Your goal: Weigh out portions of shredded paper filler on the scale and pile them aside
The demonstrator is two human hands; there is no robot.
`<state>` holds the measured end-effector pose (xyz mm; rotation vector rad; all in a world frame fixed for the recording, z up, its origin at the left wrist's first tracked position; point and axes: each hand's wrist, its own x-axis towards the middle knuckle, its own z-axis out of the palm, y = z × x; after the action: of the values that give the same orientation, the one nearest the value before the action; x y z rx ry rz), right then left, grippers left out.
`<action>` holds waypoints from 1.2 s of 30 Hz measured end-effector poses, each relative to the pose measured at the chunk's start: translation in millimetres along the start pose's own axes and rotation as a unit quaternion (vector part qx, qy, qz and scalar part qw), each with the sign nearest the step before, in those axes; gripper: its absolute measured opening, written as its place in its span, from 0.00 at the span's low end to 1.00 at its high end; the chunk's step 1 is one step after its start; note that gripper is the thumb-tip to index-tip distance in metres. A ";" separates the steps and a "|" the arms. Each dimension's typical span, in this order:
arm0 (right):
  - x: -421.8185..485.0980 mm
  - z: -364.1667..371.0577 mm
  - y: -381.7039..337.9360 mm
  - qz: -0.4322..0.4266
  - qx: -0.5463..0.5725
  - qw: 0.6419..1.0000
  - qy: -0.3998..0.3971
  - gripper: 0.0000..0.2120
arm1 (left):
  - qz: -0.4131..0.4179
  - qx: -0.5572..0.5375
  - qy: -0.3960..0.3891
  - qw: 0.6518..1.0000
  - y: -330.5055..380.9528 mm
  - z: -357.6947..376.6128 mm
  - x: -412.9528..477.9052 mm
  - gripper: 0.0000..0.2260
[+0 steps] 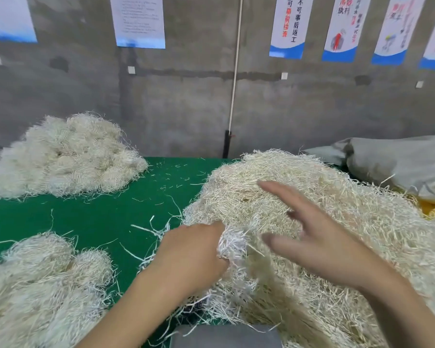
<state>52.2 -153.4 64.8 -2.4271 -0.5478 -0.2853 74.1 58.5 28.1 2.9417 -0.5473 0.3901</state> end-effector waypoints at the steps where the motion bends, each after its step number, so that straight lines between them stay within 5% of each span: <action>1: 3.3 20.3 -2.3 -0.011 0.064 0.995 -0.078 0.42 | 0.012 -0.022 0.018 1.000 2.7 2.4 2.2 0.24; 4: 12.3 70.5 4.6 0.019 0.256 0.960 -0.108 0.52 | 0.041 -0.163 -0.005 0.986 8.4 14.7 2.5 0.37; 7: 9.8 97.8 13.4 0.123 0.456 0.876 -0.099 0.59 | 0.020 -0.309 -0.015 0.951 15.2 17.1 -5.5 0.31; 10: 11.5 114.8 15.9 0.172 0.543 0.815 -0.106 0.39 | 0.024 -0.342 -0.012 0.939 18.5 17.6 -15.1 0.32; 12: 9.8 112.0 6.9 0.211 0.566 0.794 -0.064 0.42 | 0.044 -0.344 -0.028 0.938 17.1 15.9 -21.6 0.33; 14: 11.5 106.1 2.7 0.236 0.551 0.800 -0.016 0.44 | 0.057 -0.310 -0.002 0.949 14.0 12.4 -29.7 0.31; 16: 12.2 93.5 -2.5 0.237 0.550 0.801 0.004 0.45 | 0.035 -0.281 0.118 0.952 7.4 4.9 -38.4 0.22; 19: 11.7 77.8 -9.5 0.226 0.534 0.810 0.089 0.40 | -0.047 -0.336 0.262 0.903 -6.7 -4.3 -49.5 0.10; 21: 10.3 74.5 -15.6 0.218 0.500 0.821 0.169 0.34 | -0.086 -0.483 0.232 0.840 -10.0 -5.8 -51.9 0.18; 24: 9.0 81.1 -39.5 0.194 0.451 0.840 0.232 0.23 | -0.115 -0.643 0.023 0.757 13.5 7.5 -55.6 0.41; 27: 6.1 100.0 -56.4 0.138 0.415 0.884 0.168 0.18 | -0.130 -0.734 -0.067 0.664 37.9 29.2 -54.4 0.45; 30: -2.1 118.2 -51.4 0.168 0.377 0.910 0.043 0.40 | -0.191 -0.799 0.025 0.570 43.5 28.6 -47.5 0.36; 31: -6.8 119.6 -48.1 0.159 0.357 0.920 0.027 0.39 | -0.215 -0.800 0.063 0.557 42.7 26.0 -45.8 0.36; 34: -26.6 106.6 -39.1 0.113 0.388 0.914 -0.031 0.14 | -0.248 -0.791 0.138 0.542 27.2 22.7 -46.0 0.25; 36: -43.6 94.1 -24.5 0.094 0.441 0.892 -0.039 0.14 | -0.236 -0.776 0.151 0.566 16.6 15.2 -49.7 0.20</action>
<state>8.9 -91.1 -9.9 -1.5820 -0.3550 0.1357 26.7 57.3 1.2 1.1086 0.0758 0.1364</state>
